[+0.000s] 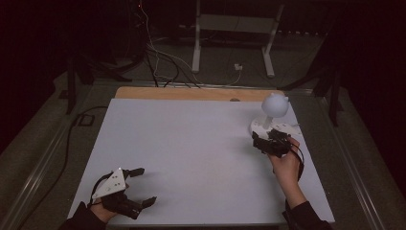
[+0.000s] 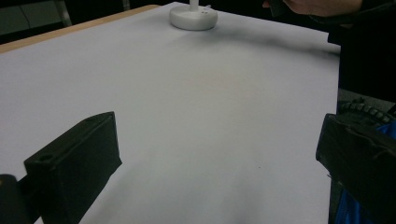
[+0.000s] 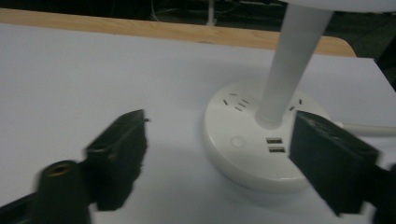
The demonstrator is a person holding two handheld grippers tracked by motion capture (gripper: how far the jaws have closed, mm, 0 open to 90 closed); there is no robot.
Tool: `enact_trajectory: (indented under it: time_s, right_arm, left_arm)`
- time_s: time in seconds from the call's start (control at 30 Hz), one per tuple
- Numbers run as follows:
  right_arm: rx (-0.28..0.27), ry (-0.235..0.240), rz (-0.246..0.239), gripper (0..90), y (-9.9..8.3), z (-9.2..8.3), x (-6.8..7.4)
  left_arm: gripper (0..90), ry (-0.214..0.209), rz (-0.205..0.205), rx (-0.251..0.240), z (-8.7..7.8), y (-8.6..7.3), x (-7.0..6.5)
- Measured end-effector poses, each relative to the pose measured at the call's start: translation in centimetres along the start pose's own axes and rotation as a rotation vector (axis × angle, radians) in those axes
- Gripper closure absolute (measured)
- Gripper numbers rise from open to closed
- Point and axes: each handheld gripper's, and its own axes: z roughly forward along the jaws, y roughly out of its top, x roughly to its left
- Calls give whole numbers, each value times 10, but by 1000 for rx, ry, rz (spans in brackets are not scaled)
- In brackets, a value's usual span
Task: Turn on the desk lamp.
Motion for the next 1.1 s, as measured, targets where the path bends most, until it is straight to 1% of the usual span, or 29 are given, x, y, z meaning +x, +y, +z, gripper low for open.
enact_trajectory:
  time_s: [0.03,0.07,0.1,0.13,0.17,0.23,0.27,0.3,0.33,0.37,0.43,0.53,0.6,0.73,0.77,0.8,0.83,0.97,1.1]
  right_arm:
    - [0,0,0,257,0,0,0]
    - [2,-14,8,353,0,1,-1]
    - [11,-21,11,414,1,1,-2]
    - [19,-26,14,458,1,2,-3]
    - [21,-28,20,526,1,3,-4]
    - [32,-38,31,611,1,5,-5]
    - [32,-38,31,611,1,5,-5]
    - [29,-46,30,649,1,5,-6]
    - [31,-52,36,706,1,6,-7]
    - [29,-57,36,733,1,7,-7]
    - [45,-54,36,777,1,8,-8]
    - [52,-63,36,832,0,10,-9]
    - [55,-71,31,886,0,12,-9]
    - [68,-76,27,900,1,16,-8]
    - [78,-76,18,900,1,20,-7]
    - [78,-76,18,900,1,20,-7]
    - [91,-72,10,900,1,23,-5]
    - [96,-81,-8,900,1,29,-3]
    - [91,-84,-10,900,2,33,-5]
  left_arm:
    - [2,0,0,0,0,0,0]
    - [2,0,0,-2,0,0,0]
    - [2,-1,-2,-1,0,0,0]
    - [2,-1,-2,-1,0,0,0]
    - [2,1,-1,0,0,0,0]
    - [2,1,0,2,0,0,0]
    - [2,0,-1,0,0,0,0]
    - [2,0,-3,0,0,0,1]
    - [2,1,-2,1,0,0,0]
    - [2,1,-2,1,0,0,0]
    - [2,0,-4,0,0,0,1]
    - [2,0,-5,1,0,0,1]
    - [2,-1,0,4,0,0,0]
    - [2,-1,-2,5,0,0,1]
    - [2,-1,-2,5,0,0,0]
    - [2,-1,-2,6,0,0,1]
    - [2,0,-6,1,0,0,1]
    - [2,1,-4,5,0,0,1]
    - [2,0,-6,2,0,0,1]
